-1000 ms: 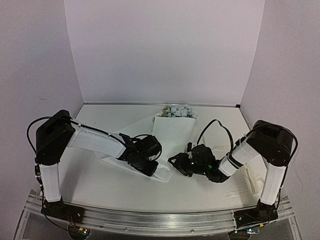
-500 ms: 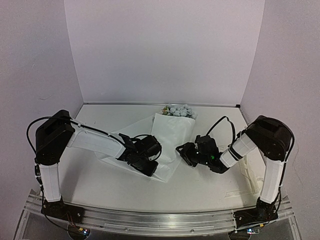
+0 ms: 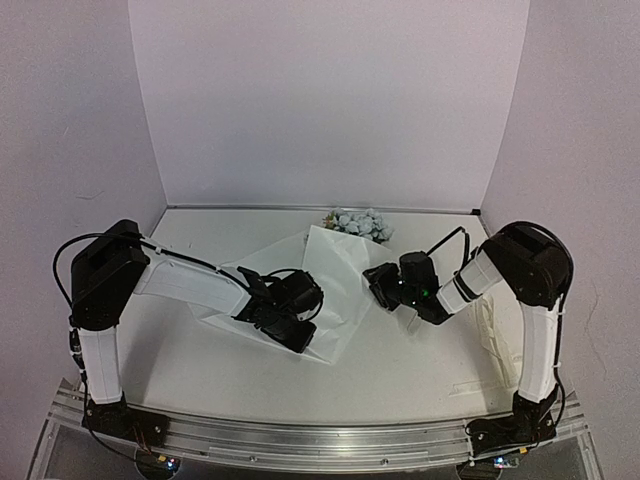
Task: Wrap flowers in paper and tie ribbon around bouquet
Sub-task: Press the fold line on the 2/3-folded wrapping paper.
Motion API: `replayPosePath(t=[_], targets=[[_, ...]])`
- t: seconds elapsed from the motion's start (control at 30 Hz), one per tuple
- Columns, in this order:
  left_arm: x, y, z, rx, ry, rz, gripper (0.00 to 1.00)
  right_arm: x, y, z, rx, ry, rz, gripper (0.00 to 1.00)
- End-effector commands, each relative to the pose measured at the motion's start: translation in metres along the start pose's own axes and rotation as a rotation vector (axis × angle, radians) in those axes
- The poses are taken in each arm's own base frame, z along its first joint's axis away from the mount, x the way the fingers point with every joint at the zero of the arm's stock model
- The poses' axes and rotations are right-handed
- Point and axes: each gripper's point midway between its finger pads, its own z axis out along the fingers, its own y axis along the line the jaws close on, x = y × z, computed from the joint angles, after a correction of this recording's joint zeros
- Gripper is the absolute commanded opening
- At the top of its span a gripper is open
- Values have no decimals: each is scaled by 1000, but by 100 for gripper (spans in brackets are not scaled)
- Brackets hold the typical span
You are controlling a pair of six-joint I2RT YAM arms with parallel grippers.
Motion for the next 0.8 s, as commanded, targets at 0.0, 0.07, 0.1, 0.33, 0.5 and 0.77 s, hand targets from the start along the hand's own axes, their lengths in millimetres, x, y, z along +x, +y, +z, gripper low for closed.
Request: replayPosePath(t=[0.0, 0.07, 0.1, 0.33, 0.5, 0.77], targets=[[49, 9, 9, -12, 177, 20, 27, -35, -4, 12, 29, -74, 47, 46], [48, 9, 9, -13, 177, 20, 27, -48, -2, 18, 25, -92, 67, 46], [48, 9, 9, -12, 177, 20, 27, -54, -2, 21, 26, -100, 75, 46], [46, 8, 8, -14, 175, 18, 27, -92, 1, 40, 43, -146, 108, 46], [44, 7, 6, -10, 174, 12, 27, -123, 7, 55, 45, -165, 129, 46], [28, 3, -2, -11, 143, -9, 27, -161, 59, 40, -13, -112, 108, 48]])
